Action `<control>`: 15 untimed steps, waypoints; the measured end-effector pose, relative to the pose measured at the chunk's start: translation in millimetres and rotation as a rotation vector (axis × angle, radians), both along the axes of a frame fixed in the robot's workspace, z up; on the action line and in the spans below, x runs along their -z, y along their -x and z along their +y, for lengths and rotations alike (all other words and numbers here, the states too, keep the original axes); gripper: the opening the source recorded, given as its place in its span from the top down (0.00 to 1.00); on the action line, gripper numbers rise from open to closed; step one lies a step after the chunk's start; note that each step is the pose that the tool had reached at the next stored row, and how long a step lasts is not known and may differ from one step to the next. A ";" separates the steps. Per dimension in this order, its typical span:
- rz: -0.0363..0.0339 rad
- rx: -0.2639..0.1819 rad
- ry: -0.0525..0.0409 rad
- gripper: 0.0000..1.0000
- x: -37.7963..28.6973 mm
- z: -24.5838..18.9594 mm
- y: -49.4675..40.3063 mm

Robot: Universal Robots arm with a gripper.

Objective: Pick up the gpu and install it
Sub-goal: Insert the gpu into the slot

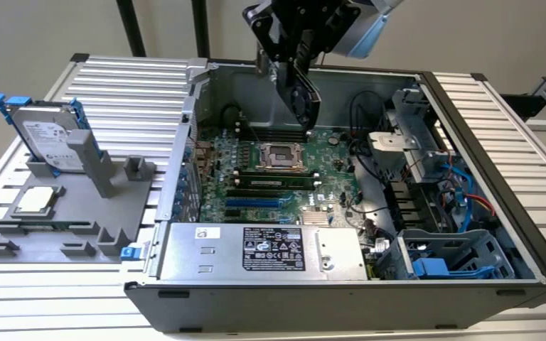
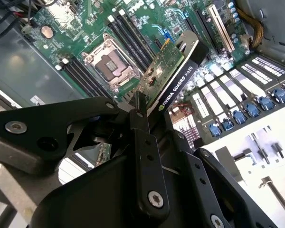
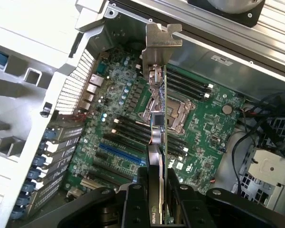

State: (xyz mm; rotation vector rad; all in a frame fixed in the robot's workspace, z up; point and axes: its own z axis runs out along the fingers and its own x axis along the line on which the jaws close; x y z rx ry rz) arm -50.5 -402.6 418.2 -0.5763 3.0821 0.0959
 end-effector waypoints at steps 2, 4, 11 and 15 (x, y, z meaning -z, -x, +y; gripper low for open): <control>0.0000 -0.008 0.0000 1.00 0.0 0.0 0.0; 0.0000 -0.017 0.0000 1.00 0.0 0.0 0.0; -0.0001 -0.049 -0.0001 1.00 0.1 0.0 0.0; 0.0000 -0.068 -0.0001 1.00 0.0 0.0 0.0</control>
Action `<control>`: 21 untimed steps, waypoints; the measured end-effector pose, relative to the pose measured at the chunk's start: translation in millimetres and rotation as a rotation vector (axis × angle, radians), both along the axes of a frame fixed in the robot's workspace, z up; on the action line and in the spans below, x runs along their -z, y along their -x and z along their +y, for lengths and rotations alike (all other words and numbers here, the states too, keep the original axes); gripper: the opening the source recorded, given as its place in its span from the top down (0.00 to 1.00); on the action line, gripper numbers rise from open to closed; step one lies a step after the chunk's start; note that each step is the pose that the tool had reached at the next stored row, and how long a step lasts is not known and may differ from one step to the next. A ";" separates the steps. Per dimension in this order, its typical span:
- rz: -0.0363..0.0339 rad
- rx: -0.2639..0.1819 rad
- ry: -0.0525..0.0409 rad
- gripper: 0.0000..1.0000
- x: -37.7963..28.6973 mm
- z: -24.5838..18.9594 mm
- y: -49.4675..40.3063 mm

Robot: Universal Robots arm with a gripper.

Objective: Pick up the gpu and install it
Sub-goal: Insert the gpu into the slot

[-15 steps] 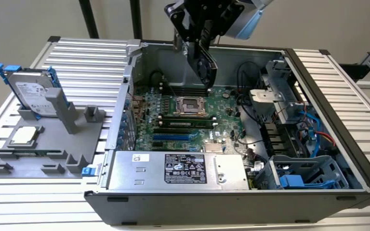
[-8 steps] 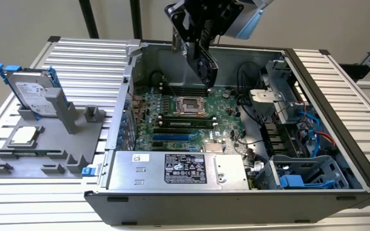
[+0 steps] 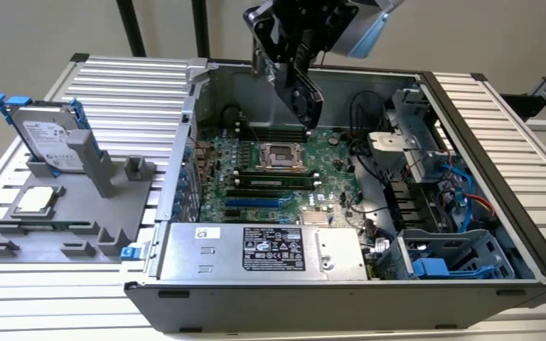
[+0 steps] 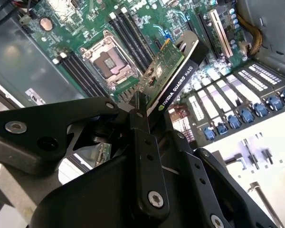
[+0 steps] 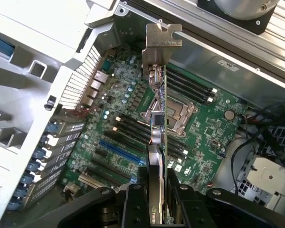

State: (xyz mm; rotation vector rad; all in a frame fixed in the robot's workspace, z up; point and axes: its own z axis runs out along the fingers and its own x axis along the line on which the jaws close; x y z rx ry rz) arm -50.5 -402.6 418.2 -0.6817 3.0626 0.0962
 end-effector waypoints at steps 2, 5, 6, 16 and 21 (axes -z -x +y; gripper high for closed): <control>0.0000 -0.010 0.0000 1.00 0.0 0.0 0.0; 0.0000 -0.027 0.0000 1.00 0.0 0.0 0.0; 0.0000 -0.033 0.0000 1.00 0.0 0.0 0.0; 0.0000 -0.081 0.0000 1.00 0.0 0.0 0.0; 0.0000 -0.105 0.0000 1.00 0.0 0.0 0.0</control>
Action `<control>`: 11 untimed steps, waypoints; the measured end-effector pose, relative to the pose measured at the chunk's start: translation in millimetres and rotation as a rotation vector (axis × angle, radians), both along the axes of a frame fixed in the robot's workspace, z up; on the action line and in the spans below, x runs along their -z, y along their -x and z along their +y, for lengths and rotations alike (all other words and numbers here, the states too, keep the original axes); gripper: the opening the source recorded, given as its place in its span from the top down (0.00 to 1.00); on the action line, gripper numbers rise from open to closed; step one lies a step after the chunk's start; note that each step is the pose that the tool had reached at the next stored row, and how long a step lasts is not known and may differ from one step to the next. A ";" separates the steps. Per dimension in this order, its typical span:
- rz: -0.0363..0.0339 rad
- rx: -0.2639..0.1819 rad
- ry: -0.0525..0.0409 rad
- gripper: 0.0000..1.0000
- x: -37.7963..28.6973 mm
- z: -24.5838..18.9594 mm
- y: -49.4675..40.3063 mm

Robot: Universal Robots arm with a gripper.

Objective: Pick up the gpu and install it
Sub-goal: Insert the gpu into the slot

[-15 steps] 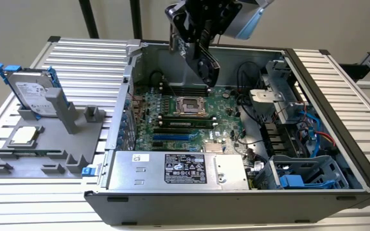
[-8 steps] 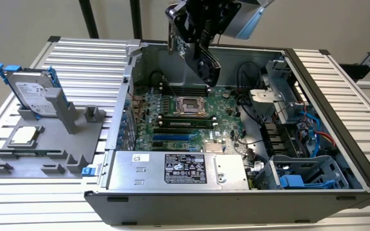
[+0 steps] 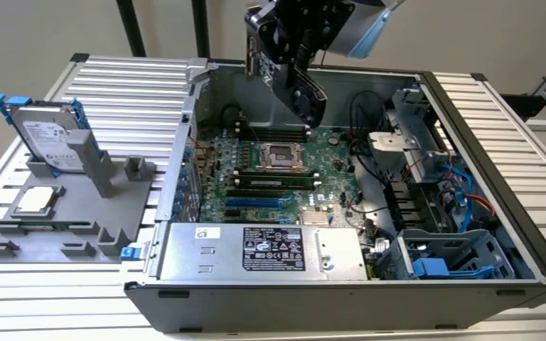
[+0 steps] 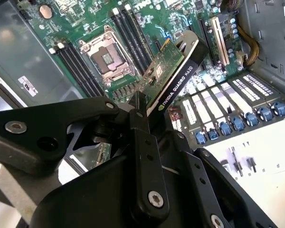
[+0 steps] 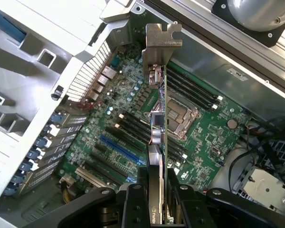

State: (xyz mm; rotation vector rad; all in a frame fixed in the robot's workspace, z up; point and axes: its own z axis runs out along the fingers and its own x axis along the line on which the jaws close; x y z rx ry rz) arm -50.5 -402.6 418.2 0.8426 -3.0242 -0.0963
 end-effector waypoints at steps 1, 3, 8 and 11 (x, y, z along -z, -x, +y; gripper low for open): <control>0.0000 -0.005 0.0000 1.00 0.0 0.0 0.0; 0.0000 -0.015 0.0000 1.00 0.0 0.0 0.0; 0.0000 -0.039 0.0000 1.00 0.0 0.0 0.0; 0.0000 -0.054 0.0000 1.00 0.0 0.0 0.0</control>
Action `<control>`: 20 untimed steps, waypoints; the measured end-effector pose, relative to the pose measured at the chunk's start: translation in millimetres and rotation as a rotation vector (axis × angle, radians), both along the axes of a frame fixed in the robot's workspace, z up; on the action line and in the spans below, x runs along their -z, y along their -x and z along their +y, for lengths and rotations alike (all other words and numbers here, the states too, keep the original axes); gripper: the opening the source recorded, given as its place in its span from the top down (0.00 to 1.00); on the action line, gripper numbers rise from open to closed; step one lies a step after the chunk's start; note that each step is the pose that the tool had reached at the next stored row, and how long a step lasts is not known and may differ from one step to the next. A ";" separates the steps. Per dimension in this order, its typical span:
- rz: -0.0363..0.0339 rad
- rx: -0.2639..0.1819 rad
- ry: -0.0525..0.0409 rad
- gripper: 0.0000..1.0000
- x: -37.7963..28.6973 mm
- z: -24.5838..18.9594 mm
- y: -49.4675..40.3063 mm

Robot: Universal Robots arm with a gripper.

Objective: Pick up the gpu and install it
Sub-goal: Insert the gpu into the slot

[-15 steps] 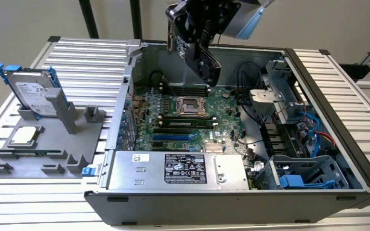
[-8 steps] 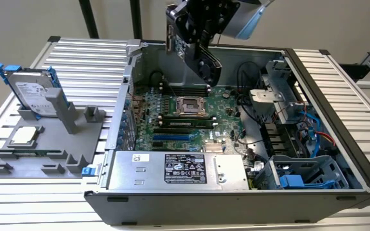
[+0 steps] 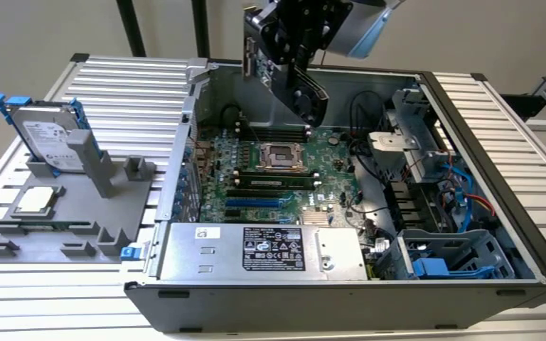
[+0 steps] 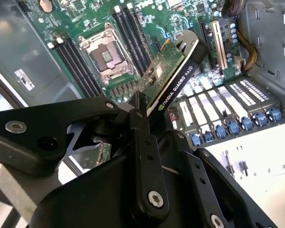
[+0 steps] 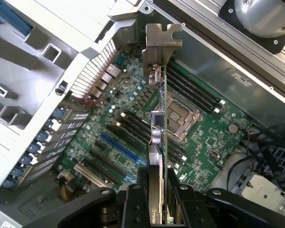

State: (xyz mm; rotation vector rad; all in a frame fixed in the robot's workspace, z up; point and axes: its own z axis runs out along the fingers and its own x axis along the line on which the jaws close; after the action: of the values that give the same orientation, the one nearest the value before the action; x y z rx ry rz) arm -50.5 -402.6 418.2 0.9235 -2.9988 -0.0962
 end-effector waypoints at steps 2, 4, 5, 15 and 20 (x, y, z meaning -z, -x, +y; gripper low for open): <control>0.0000 -0.010 0.0000 1.00 0.0 0.0 0.0; 0.0000 -0.020 0.0000 1.00 0.0 0.0 0.0; 0.0000 -0.025 0.0000 1.00 0.0 0.0 0.0; 0.0000 -0.074 0.0000 1.00 0.0 0.0 0.0; 0.0000 -0.100 0.0000 1.00 0.0 0.0 0.0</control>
State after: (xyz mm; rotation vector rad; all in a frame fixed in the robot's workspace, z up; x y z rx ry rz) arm -50.5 -402.6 418.2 1.0715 -2.9459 -0.0957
